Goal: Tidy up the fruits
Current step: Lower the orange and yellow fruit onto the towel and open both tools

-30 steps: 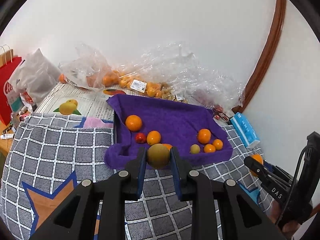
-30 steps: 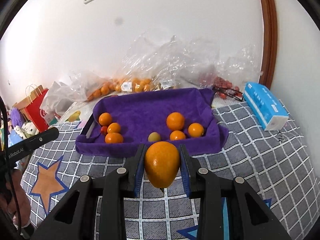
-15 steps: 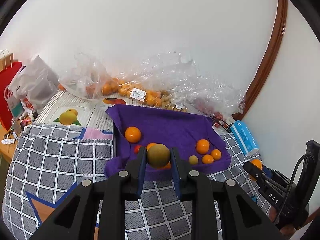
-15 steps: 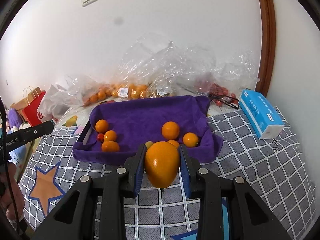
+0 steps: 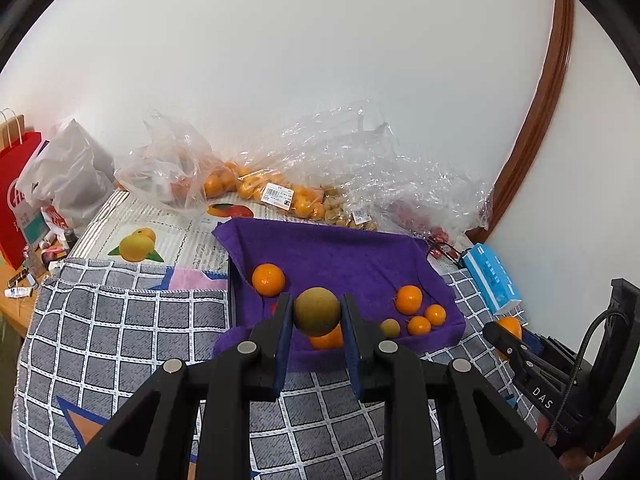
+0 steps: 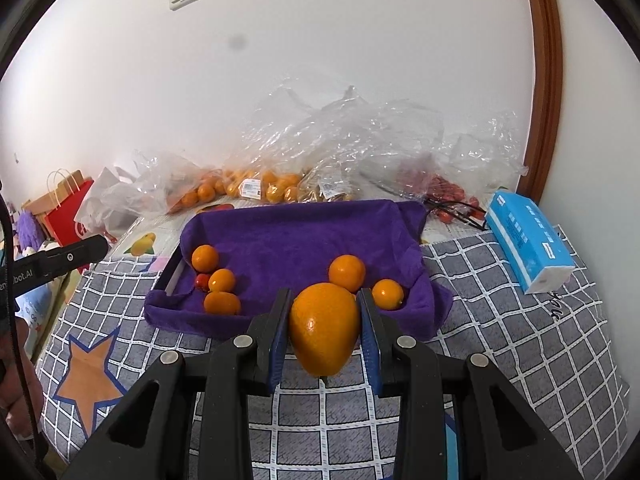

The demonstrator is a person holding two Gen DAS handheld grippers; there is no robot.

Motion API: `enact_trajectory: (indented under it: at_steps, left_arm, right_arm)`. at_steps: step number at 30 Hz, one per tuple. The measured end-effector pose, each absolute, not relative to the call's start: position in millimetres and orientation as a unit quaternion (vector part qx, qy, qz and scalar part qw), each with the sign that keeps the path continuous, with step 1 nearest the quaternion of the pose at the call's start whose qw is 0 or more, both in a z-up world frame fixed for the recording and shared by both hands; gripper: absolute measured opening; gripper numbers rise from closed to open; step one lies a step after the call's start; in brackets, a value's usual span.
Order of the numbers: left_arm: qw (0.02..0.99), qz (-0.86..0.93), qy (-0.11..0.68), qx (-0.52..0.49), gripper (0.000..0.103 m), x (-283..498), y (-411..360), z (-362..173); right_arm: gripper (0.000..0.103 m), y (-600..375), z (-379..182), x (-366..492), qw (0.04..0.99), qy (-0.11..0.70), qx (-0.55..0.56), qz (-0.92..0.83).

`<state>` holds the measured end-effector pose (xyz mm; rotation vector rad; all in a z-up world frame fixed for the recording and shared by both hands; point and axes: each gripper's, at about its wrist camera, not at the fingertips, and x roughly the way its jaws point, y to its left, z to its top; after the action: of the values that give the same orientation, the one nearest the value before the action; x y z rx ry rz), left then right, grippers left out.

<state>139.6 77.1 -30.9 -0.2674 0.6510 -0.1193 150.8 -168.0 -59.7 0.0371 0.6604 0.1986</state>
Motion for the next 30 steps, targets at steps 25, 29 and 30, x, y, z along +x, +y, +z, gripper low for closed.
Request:
enact_trajectory:
  at_steps: [25,29,30]
  left_arm:
    - [0.933,-0.063,0.324,-0.142,0.023,187.4,78.4,-39.7]
    - [0.933,-0.059,0.329,-0.136,0.023,197.6,76.5,-45.2]
    - [0.932,-0.058,0.332,-0.135,0.023,200.2,76.9,-47.5]
  right_arm:
    - [0.032,-163.4,-63.8,194.8,0.943,0.32,-0.005,0.094]
    - [0.032,-166.8,-66.0,204.6,0.944,0.32,-0.01,0.078]
    - [0.032,-169.2,-66.7,207.3,0.944,0.32,-0.006,0.077]
